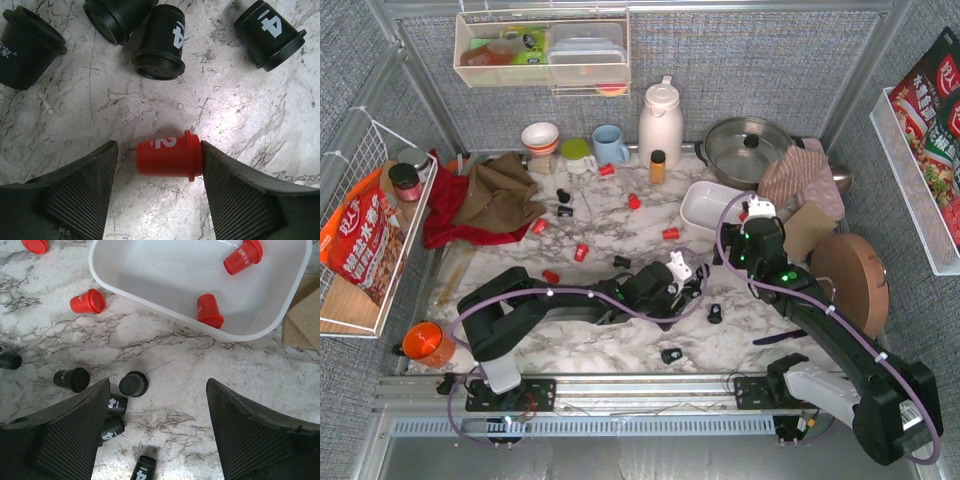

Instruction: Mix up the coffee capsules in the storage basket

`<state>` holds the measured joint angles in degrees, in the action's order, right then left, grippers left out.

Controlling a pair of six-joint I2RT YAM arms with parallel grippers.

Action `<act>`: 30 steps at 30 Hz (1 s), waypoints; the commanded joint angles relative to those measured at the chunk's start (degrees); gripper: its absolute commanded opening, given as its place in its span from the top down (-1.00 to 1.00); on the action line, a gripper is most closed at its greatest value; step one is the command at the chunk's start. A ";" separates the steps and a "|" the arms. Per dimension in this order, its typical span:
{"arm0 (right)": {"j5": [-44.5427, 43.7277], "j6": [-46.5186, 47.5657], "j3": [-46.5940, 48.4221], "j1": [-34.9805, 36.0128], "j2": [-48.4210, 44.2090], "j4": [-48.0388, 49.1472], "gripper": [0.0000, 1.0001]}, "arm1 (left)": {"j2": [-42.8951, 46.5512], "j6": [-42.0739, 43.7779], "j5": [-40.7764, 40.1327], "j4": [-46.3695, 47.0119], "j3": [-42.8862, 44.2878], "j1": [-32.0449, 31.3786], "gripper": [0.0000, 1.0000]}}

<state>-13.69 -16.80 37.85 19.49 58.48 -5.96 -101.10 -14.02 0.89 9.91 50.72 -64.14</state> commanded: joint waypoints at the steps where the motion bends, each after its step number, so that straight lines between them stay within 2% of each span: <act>1: 0.66 -0.43 0.05 0.03 -1.13 0.42 -0.63 | -0.14 -1.87 0.37 -1.24 -0.21 -0.07 -0.49; 4: 0.99 -0.43 -0.16 0.08 -1.71 0.37 -0.63 | 0.66 -1.84 0.09 -0.96 -0.52 -0.03 -0.37; 8: 1.63 -0.34 0.11 0.05 -1.75 -0.02 -0.64 | 2.95 -1.33 0.01 0.71 -1.95 -0.11 -0.09; 14: 3.52 -0.25 0.81 0.03 -1.53 -0.84 -0.64 | 9.44 -0.36 -1.94 5.07 -6.24 -0.05 0.02; 18: 6.75 -0.26 1.58 0.03 -1.59 -1.22 -0.63 | 16.38 0.84 -4.85 15.27 -12.70 -0.02 0.03; 21: 12.97 -0.54 1.96 0.03 -1.44 -0.10 -0.63 | 22.60 3.87 -6.55 26.89 -19.79 -0.10 0.03; 25: 28.62 -2.58 2.48 0.26 -0.59 3.63 -0.56 | 26.38 9.12 -7.97 42.31 -27.65 -0.03 0.02; 30: 42.92 -5.70 3.06 2.85 2.90 10.16 -0.49 | 23.97 13.85 -4.73 49.49 -27.79 -0.18 0.02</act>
<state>13.91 -19.90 39.81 20.58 59.42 -2.59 -75.59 -5.41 -5.85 46.37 22.26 -64.25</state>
